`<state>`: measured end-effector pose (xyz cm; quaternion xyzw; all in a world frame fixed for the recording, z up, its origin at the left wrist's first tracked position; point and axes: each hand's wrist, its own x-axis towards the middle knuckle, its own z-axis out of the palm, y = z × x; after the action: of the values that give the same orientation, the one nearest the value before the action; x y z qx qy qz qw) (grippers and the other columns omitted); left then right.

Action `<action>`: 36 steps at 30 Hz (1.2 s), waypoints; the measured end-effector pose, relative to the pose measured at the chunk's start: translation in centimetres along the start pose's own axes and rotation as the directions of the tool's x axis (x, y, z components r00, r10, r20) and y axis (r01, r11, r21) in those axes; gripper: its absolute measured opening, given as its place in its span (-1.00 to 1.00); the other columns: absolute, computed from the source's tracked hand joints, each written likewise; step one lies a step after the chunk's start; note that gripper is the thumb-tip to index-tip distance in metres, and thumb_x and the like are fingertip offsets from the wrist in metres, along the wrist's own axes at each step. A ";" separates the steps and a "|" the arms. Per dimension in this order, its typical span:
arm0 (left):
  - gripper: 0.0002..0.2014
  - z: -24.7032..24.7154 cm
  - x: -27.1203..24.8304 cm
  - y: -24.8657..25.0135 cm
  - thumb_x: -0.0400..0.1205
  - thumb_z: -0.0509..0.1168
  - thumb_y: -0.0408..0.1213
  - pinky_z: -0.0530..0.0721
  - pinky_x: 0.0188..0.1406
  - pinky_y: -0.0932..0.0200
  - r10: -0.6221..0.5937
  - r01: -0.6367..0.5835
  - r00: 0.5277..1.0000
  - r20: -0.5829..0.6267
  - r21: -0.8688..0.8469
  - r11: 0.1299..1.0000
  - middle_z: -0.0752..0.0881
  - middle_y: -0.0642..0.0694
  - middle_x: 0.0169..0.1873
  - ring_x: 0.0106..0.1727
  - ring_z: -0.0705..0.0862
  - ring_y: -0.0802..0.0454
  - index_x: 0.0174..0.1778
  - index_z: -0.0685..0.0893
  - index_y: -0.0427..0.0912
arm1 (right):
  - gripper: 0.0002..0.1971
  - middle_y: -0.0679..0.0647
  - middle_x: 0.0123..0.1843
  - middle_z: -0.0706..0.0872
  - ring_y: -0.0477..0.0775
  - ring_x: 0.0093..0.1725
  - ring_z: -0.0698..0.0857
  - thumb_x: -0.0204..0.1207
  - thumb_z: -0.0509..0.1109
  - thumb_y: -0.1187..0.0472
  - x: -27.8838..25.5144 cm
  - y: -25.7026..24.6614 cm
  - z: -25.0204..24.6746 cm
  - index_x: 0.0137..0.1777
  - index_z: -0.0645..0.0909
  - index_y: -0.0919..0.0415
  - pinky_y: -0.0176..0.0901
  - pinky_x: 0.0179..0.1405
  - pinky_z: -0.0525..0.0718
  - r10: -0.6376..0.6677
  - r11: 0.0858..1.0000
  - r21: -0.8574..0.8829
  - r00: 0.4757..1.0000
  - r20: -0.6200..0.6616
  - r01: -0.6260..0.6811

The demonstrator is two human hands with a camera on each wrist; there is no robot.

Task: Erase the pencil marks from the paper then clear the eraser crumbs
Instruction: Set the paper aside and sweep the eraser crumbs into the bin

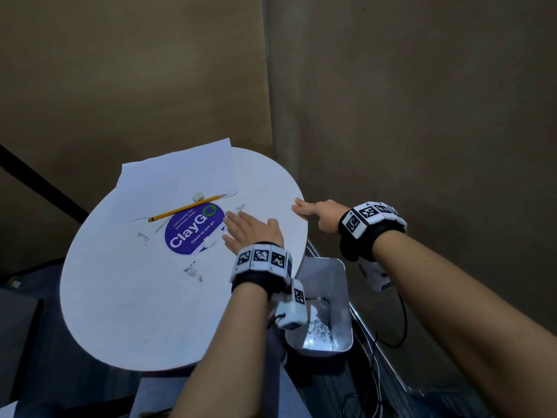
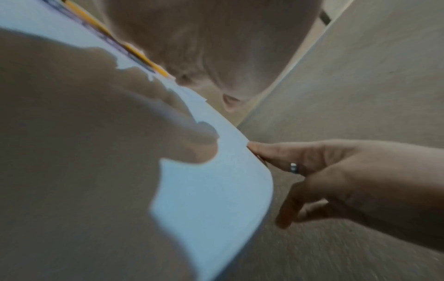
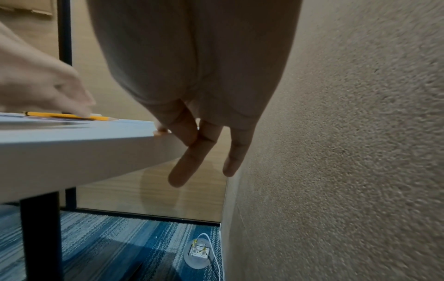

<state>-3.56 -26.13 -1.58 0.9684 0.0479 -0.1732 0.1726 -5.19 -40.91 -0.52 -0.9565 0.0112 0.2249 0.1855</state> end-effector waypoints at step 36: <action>-0.26 5.1 -6.4 1.5 0.76 -0.06 0.03 -0.27 0.58 -0.14 0.456 -0.606 0.783 0.423 0.352 0.714 -0.30 -0.30 0.63 0.65 -0.30 -0.16 0.63 -0.24 -0.38 | -0.12 -0.21 0.67 -0.04 -0.02 0.65 0.12 0.42 -0.03 0.69 -0.1 0.3 0.6 0.65 0.05 -0.08 -0.28 0.52 0.19 0.040 0.990 0.139 0.999 -0.006 -0.038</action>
<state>-10.91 -29.48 -3.34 0.9128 -0.3066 -0.2690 -0.0190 -5.54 -41.02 -1.06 -0.9419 0.0462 0.2231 0.2469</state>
